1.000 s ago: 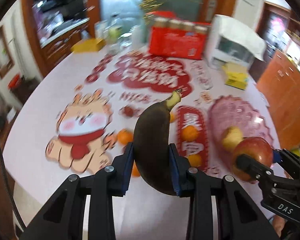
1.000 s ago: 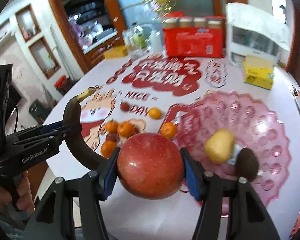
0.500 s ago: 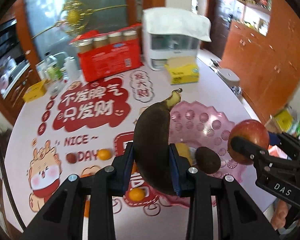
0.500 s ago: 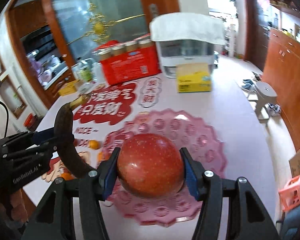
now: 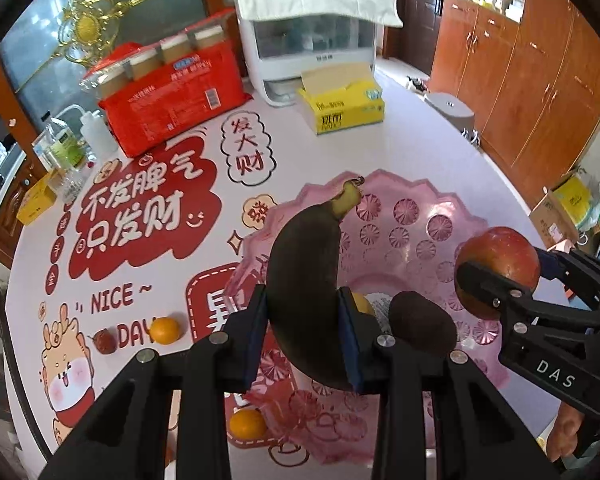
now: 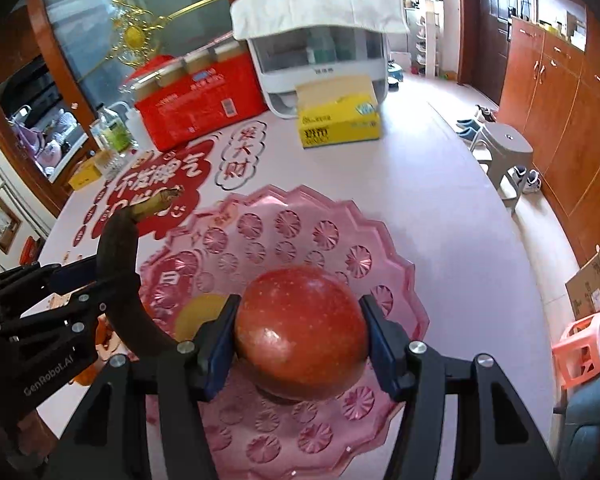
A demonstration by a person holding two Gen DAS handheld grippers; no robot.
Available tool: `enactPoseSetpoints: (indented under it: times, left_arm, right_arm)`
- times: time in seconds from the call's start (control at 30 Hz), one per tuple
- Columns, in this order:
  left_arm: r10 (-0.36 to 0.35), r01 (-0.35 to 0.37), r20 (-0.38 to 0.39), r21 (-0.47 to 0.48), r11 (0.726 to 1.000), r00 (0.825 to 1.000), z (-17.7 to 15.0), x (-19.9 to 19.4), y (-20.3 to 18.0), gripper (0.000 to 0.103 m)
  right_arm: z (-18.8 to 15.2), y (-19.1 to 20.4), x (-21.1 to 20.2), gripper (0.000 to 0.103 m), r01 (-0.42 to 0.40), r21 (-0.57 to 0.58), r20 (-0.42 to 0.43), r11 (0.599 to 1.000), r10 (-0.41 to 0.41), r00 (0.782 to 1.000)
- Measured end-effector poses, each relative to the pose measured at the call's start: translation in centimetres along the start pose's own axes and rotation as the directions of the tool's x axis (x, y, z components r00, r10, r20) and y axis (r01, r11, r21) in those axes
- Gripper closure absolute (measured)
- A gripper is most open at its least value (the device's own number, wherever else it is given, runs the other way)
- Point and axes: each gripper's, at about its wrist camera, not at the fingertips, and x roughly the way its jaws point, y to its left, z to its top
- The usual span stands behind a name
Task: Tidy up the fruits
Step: 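Carry the banana and apple over the pink bowl with both tools, then lower the banana and apple into the bowl and open both tools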
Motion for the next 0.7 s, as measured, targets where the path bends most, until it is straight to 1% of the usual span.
enactPoseSetpoints:
  times: [0.2,0.37,0.47,0.53,0.63,0.67,0.7]
  left_arm:
    - [-0.03,0.03,-0.038,0.003,1.0,0.999,0.6,2.6,-0.3,0.071]
    - [-0.043,0.043,-0.052,0.006,0.999,0.998,1.0,3.5,-0.6,0.071]
    - [-0.05,0.051,-0.065,0.01,0.999,0.997,1.1,3.9,-0.7,0.069]
    - [-0.046,0.048,-0.064,0.018,0.999,0.997,1.1,3.9,-0.9,0.067]
    - [-0.023,0.024,-0.043,0.032,0.999,0.999,1.1,3.5,-1.0,0.043]
    - [-0.025,0.027,-0.042,0.032,0.999,0.999,1.1,3.4,-0.9,0.032]
    - [-0.025,0.026,-0.032,0.029,0.999,0.999,1.0,3.1,-0.9,0.03]
  right_arm:
    - [0.1,-0.8,2.1,0.044,0.024,0.006,-0.039,1.0,-0.024,0.999]
    - [0.2,-1.0,3.9,0.044,0.049,0.001,-0.078,0.999,-0.049,0.996]
    - [0.1,-1.0,4.6,0.044,0.045,0.004,-0.106,0.999,-0.045,0.993]
    - [0.1,-1.0,4.4,0.043,0.04,0.005,-0.089,0.999,-0.04,0.995]
    - [0.6,-0.7,3.7,0.043,0.032,-0.011,-0.044,0.999,-0.033,0.998]
    - [0.7,-0.5,3.4,0.043,0.03,-0.014,-0.034,0.999,-0.03,0.999]
    - [0.8,-0.4,3.3,0.043,0.034,-0.016,-0.028,0.999,-0.035,0.999]
